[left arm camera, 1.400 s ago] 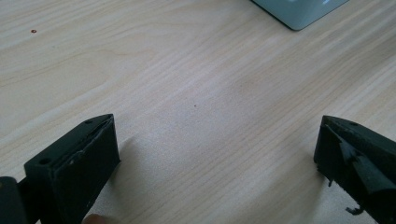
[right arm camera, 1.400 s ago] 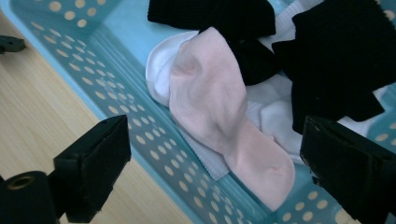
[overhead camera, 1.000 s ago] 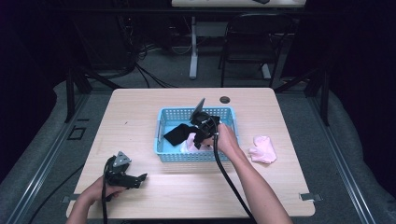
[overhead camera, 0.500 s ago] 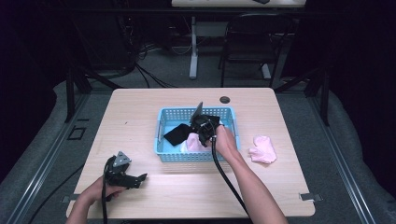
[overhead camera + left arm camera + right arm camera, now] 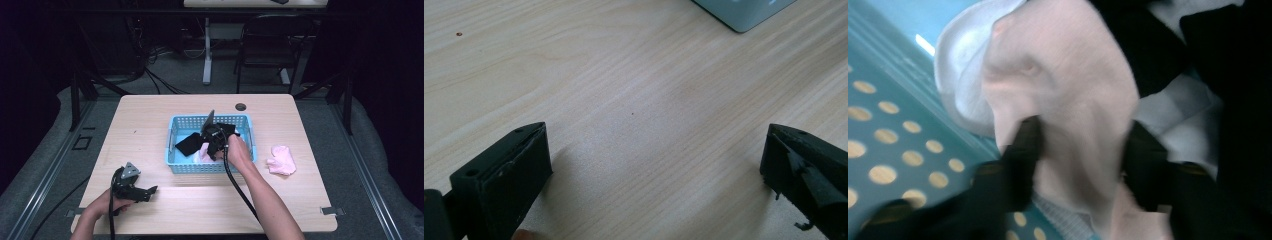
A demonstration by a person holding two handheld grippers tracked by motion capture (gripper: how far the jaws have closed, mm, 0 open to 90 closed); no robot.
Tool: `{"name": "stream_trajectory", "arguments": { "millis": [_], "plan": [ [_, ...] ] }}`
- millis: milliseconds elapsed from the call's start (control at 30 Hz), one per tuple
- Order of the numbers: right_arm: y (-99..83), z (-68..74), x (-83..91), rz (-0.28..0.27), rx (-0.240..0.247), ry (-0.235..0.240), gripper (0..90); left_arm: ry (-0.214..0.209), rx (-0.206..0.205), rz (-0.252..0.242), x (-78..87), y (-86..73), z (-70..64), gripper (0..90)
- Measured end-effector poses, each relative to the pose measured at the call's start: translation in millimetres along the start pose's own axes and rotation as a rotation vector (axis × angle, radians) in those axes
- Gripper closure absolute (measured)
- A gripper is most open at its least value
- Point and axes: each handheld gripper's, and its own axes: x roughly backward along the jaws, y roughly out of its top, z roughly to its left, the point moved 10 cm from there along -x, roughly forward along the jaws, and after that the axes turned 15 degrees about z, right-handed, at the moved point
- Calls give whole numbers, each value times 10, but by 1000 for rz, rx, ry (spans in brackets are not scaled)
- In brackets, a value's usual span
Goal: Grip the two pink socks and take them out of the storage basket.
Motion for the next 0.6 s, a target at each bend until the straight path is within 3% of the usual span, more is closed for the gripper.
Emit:
{"name": "stream_trajectory", "arguments": {
  "millis": [67,133,333,600],
  "plan": [
    [-11,-15,14,0,7,1,789,0,0,0,0,0,0,0],
    [-38,-23,77,-11,8,4,832,0,0,0,0,0,0,0],
    [-132,-76,354,-72,-6,56,845,-1,-1,0,0,0,0,0],
    [-228,-120,658,-123,-2,66,846,0,-3,2,1,-1,1,0]
  ]
}}
